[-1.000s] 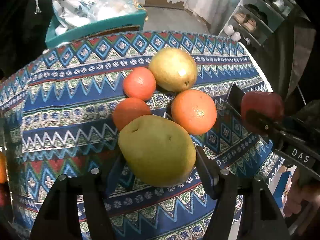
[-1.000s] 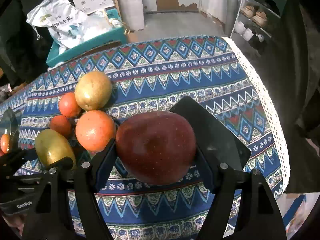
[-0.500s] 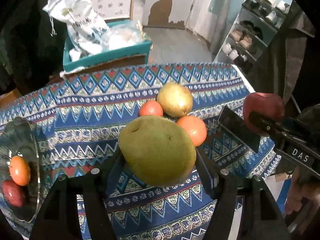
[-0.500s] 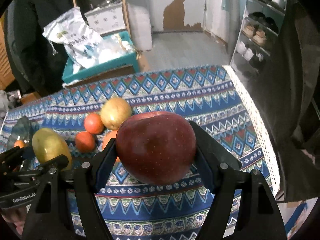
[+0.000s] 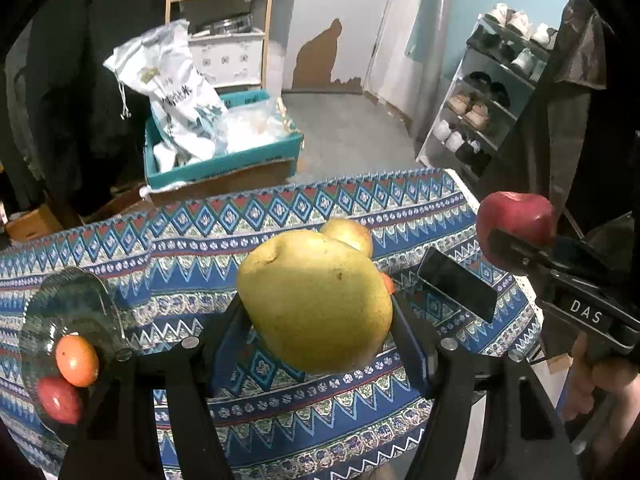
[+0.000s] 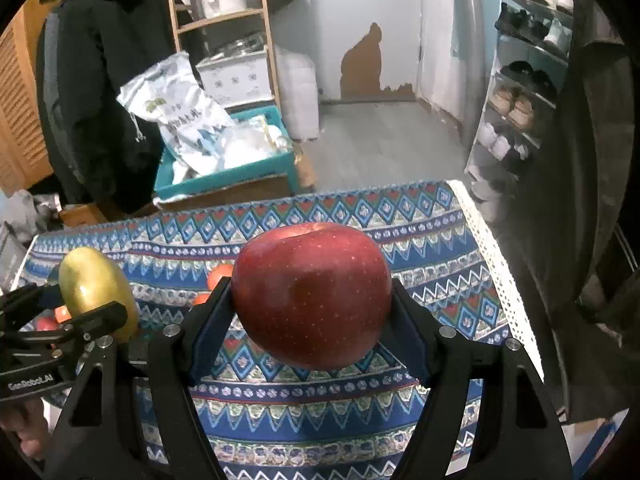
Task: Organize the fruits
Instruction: 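Grasp and lift the yellow pear with the left tool while the right tool lifts the red apple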
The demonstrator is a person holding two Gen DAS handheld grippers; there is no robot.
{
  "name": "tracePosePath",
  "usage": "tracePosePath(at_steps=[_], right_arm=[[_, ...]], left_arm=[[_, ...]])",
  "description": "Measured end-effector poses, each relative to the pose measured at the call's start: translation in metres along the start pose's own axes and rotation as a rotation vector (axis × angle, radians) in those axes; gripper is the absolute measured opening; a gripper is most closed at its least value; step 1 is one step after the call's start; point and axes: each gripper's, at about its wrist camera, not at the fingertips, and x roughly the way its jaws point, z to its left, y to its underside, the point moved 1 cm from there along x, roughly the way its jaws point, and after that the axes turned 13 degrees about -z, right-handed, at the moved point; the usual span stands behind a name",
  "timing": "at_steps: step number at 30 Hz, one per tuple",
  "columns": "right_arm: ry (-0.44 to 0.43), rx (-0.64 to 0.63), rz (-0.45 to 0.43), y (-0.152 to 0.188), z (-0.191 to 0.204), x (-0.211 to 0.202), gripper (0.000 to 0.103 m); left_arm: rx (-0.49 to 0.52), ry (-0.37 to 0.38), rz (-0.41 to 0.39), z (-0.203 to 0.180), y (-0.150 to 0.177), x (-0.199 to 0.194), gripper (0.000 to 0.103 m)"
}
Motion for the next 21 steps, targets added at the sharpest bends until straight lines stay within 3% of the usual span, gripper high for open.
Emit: tracePosePath(at_steps=[21], right_arm=[[-0.080,-0.033,-0.110,-0.033,0.038,-0.032,0.074]], left_arm=[[-0.006,-0.011,-0.116,0.017,-0.023,-0.051,0.070]])
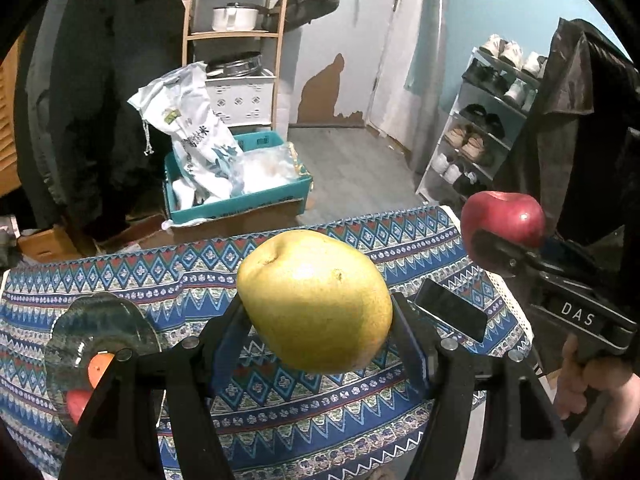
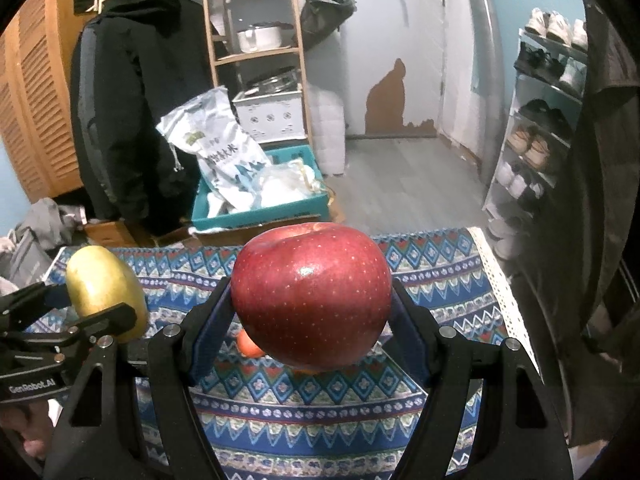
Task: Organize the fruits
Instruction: 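Grasp and lift the yellow pear with the left tool while the right tool lifts the red apple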
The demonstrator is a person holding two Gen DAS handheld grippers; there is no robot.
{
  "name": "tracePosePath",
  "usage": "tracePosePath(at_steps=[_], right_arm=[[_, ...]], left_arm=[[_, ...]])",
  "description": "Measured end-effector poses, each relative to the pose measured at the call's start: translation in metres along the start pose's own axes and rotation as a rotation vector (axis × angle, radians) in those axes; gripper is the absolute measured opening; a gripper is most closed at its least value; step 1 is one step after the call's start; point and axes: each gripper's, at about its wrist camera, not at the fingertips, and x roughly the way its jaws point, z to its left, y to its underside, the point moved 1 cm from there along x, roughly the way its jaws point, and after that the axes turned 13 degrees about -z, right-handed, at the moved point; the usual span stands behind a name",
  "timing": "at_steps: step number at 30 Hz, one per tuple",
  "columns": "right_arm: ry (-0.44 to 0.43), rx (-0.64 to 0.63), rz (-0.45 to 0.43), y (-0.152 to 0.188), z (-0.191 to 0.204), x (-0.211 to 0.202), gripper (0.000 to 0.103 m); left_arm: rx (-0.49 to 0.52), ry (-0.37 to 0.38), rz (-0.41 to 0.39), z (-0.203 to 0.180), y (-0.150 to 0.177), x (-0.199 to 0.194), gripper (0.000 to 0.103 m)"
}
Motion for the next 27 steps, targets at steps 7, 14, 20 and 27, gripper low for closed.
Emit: tracePosePath(at_steps=[7,14,20,27], right_arm=[[-0.028,-0.013,-0.003,-0.006,0.019,0.004,0.074],[-0.065,-0.029,-0.003,-0.012,0.045,0.012,0.074],[-0.110,-0.047,0.007,-0.016,0.074,0.023,0.074],[-0.165,-0.063,0.023,-0.016,0.109,0.037,0.074]], left_arm=[[-0.024,-0.025,-0.013,0.017,-0.001,-0.008,0.070],[-0.048,-0.056,-0.025,0.038,-0.002,-0.016,0.070],[-0.085,-0.095,-0.026,0.062,0.001,-0.023,0.070],[-0.120,-0.141,-0.036,0.090,0.004,-0.033,0.070]])
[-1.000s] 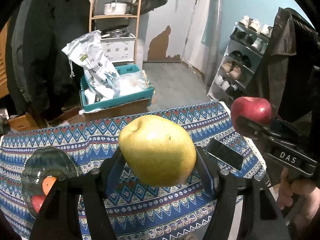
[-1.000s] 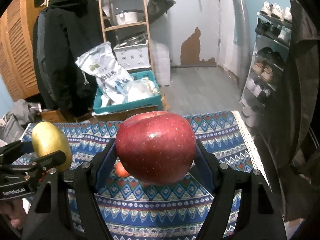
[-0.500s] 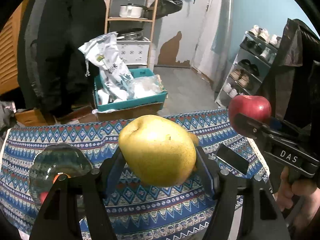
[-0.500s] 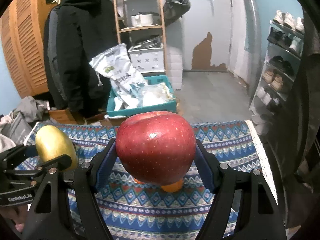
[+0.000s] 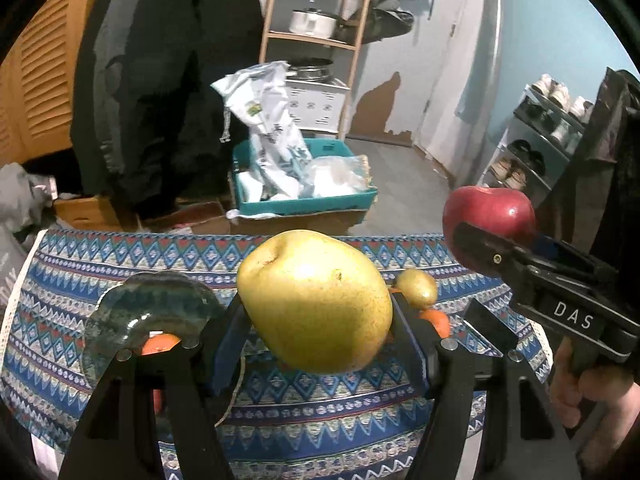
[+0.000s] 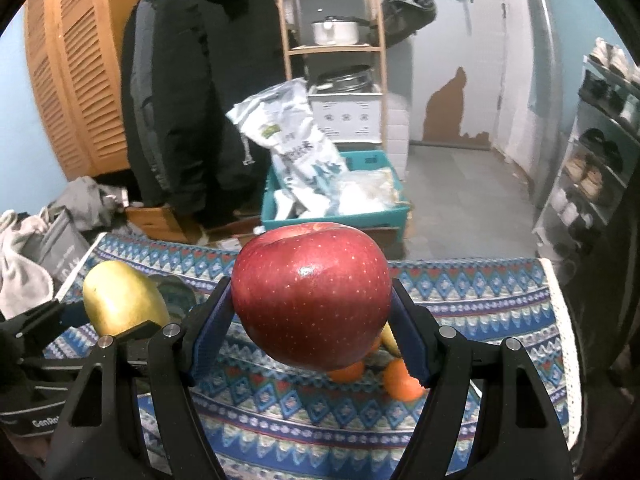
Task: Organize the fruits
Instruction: 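Grasp and lift the yellow pear with the left tool while the right tool lifts the red apple, then lower the pear into the glass bowl and open the left tool while the right tool releases the apple there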
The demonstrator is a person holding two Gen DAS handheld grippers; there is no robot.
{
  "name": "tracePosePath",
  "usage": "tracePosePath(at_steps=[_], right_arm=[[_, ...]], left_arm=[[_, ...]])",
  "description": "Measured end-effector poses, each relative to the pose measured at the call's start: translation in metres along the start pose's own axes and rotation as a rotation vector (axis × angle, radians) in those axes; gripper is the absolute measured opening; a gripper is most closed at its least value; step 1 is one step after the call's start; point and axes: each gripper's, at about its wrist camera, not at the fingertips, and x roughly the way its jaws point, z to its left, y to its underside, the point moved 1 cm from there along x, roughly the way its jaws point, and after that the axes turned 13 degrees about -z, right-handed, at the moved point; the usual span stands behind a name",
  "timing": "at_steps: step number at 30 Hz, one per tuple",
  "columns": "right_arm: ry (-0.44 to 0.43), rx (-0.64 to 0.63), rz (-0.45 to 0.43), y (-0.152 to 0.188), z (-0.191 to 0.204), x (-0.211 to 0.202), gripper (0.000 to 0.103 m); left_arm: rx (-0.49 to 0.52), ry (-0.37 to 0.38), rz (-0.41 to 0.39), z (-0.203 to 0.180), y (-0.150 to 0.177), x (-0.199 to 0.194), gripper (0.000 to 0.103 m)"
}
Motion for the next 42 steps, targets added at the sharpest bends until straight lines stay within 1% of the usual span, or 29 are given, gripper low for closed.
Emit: tracePosePath(at_steps=[18,32,36,42], right_arm=[[-0.113,-0.058,0.030,-0.007,0.080,0.038,0.074],[-0.191,-0.098,0.075,0.000,0.135,0.074,0.074],[-0.204,-0.108,0.102,0.007,0.147,0.089,0.074],[-0.222,-0.123,0.154,0.023,0.164,0.114,0.074]], left_arm=[[-0.102,-0.128,-0.007,0.083,0.005,-0.013,0.070],[-0.168,-0.218,0.002,0.141,0.015,-0.017,0.070],[-0.187,-0.245,0.020,0.160,0.020,-0.013,0.070],[-0.216,-0.277,0.066,0.184,0.034,0.003,0.070]])
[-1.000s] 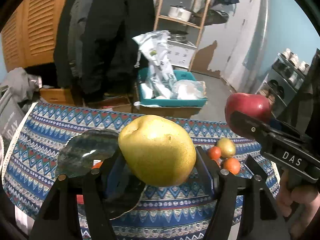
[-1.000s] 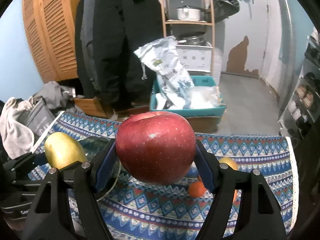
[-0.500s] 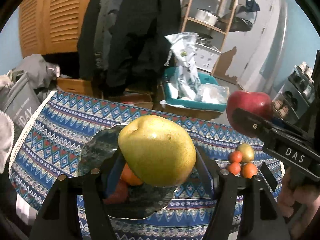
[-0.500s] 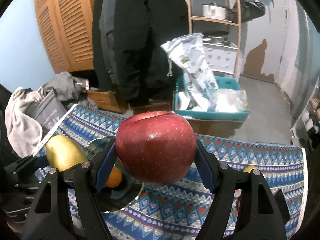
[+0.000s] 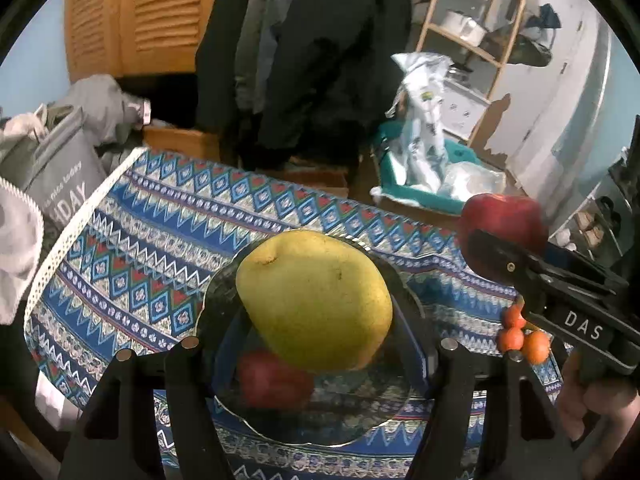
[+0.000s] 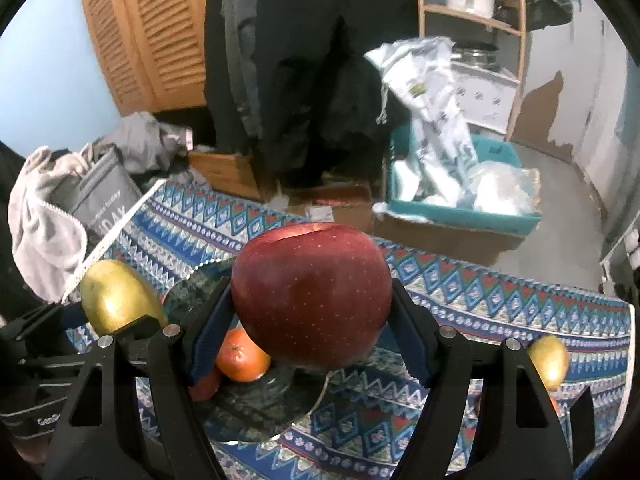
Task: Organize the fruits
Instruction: 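Lower the pear into the glass bowl and open the left tool while the right tool releases the apple there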
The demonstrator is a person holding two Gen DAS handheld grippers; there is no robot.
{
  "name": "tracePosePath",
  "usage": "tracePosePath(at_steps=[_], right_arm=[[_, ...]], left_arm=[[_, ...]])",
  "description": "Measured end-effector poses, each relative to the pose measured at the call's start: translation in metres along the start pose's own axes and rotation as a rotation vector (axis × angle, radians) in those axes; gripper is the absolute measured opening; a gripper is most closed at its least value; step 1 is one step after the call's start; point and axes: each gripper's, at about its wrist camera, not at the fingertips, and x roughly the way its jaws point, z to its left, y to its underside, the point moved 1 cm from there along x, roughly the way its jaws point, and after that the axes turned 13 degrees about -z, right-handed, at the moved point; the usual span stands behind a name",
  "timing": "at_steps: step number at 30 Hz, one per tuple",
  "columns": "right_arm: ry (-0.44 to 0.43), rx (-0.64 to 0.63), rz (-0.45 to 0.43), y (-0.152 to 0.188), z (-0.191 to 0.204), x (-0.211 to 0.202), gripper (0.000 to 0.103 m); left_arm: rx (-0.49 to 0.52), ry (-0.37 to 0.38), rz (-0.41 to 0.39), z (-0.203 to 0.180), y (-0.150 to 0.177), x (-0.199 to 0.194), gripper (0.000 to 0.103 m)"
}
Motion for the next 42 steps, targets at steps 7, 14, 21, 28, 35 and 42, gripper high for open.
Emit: tracePosePath(at_steps=[7,14,21,28,35,42], right_arm=[[-0.015,-0.014,0.069,0.018,0.008,0.031,0.074],[-0.017,-0.013,0.144,0.037,0.010,0.060,0.074],[-0.023,0.001,0.216,0.058,0.010,0.081,0.074],[-0.016,0.004,0.270,0.074,0.006,0.095,0.074],[-0.019,0.005,0.293,0.077,0.004,0.096,0.075],[-0.026,0.011,0.296,0.076,0.007,0.096,0.076]], left_arm=[[-0.029,-0.024,0.046,0.020,0.010,0.024,0.070],[-0.053,-0.046,0.098,0.032,0.021,0.046,0.070],[-0.079,-0.056,0.151,0.040,0.034,0.065,0.070],[-0.099,-0.051,0.148,0.043,0.035,0.068,0.070],[-0.106,-0.057,0.151,0.043,0.034,0.069,0.069],[-0.071,-0.068,0.138,0.040,0.033,0.063,0.069]])
